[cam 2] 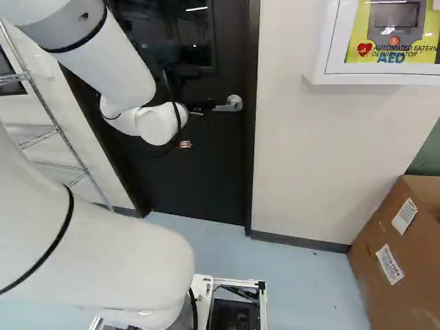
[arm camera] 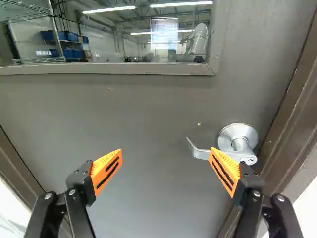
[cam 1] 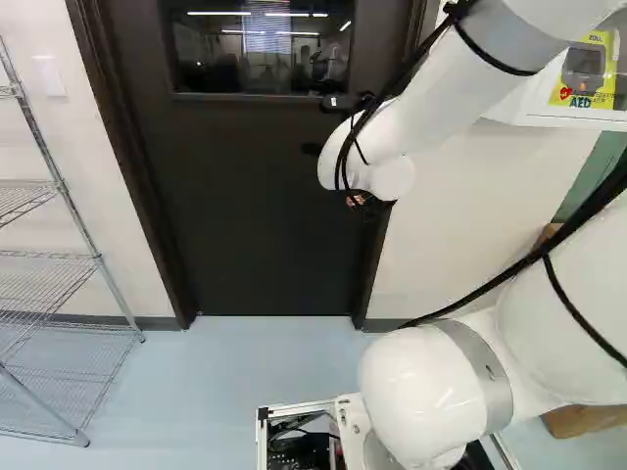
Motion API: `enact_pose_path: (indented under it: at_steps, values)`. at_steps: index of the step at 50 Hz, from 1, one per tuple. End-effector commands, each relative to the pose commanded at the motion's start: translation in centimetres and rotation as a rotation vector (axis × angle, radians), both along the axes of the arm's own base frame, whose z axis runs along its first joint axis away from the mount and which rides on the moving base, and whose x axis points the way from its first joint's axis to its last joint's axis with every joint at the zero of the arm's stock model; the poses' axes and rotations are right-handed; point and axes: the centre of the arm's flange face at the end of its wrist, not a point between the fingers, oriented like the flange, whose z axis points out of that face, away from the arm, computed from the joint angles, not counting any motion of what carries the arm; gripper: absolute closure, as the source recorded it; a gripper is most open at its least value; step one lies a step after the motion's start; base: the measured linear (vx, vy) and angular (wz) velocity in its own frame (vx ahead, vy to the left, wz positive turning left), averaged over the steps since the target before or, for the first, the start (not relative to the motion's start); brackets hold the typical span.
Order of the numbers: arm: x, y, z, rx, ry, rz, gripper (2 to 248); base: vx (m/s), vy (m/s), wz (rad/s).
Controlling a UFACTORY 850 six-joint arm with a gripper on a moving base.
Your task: Open the door and move inside
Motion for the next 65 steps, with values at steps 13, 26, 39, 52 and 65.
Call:
enact_pose_path:
  at_steps: [13, 26, 39, 52, 65]
  values:
    - [0.9, -0.3, 1.1, 0.009, 0.015, -0.016, 3, 0.000, 0.000, 0.000]
    - [2.2, -0.5, 2.2, 0.020, 0.031, -0.031, 3, 0.000, 0.000, 0.000]
    - [3.2, -0.6, 2.8, 0.029, 0.048, -0.040, 3, 0.000, 0.000, 0.000]
    - [3.3, -0.6, 2.3, 0.028, 0.061, -0.041, 3, 0.000, 0.000, 0.000]
    - [3.6, -0.6, 1.1, 0.026, 0.090, -0.042, 3, 0.000, 0.000, 0.000]
